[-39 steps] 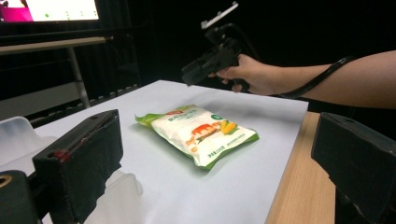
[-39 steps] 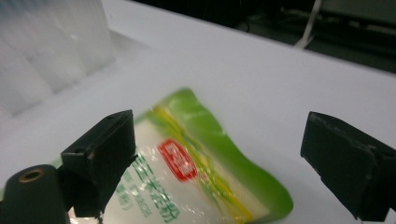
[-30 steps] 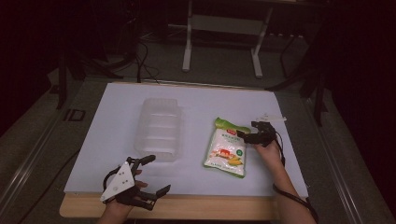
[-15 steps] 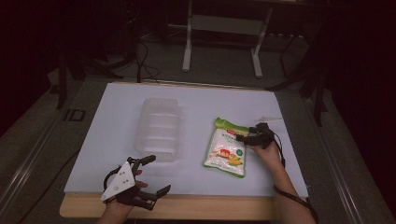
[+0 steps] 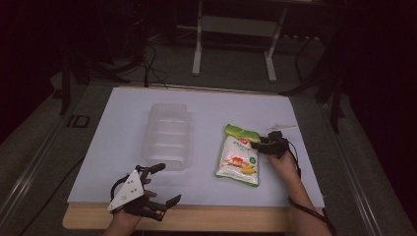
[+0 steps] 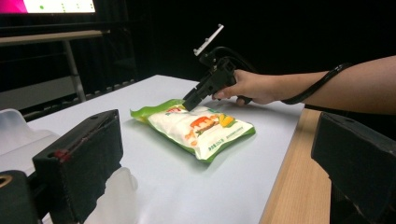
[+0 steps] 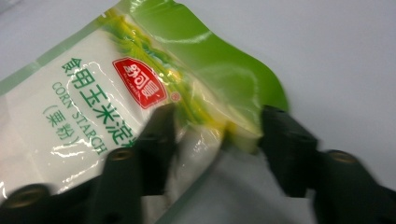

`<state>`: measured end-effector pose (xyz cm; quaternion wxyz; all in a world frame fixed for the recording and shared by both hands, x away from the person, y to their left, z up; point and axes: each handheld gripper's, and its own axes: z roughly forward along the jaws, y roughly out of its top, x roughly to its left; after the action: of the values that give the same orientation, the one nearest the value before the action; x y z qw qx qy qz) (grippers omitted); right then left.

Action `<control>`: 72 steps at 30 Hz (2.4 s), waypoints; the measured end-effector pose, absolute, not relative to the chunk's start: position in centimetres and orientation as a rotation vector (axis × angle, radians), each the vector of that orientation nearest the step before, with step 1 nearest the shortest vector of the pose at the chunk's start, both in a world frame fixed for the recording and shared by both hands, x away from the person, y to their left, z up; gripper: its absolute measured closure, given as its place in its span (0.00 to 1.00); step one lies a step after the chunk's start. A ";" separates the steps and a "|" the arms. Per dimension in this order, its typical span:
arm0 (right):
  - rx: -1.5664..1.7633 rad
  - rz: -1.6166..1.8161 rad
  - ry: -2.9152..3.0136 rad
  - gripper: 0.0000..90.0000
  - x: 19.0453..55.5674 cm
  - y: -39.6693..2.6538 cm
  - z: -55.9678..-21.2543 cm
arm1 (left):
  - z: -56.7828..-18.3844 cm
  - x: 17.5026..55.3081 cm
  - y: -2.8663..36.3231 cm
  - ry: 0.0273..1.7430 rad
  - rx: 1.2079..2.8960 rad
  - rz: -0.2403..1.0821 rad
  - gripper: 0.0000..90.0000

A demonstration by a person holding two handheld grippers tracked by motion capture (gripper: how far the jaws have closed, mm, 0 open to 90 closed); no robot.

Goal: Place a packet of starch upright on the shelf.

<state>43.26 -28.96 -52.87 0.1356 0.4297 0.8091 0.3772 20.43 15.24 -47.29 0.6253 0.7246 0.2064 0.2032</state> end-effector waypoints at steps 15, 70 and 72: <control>1.229 1.074 2.334 0.95 42.2 -27.6 -51.5 | -47.2 20.8 15.4 0.478 1.652 0.471 0.03; 0.582 1.605 2.229 0.96 31.4 -20.5 -36.5 | -46.2 24.2 14.7 0.656 1.653 0.436 0.04; 0.561 1.626 2.221 0.96 31.1 -20.5 -35.7 | -45.6 24.6 14.3 0.626 1.669 0.431 0.04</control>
<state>31.11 -20.48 -35.66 0.1656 0.1968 0.7796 0.5710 24.63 14.32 -45.61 0.6081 0.7225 0.2708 0.1867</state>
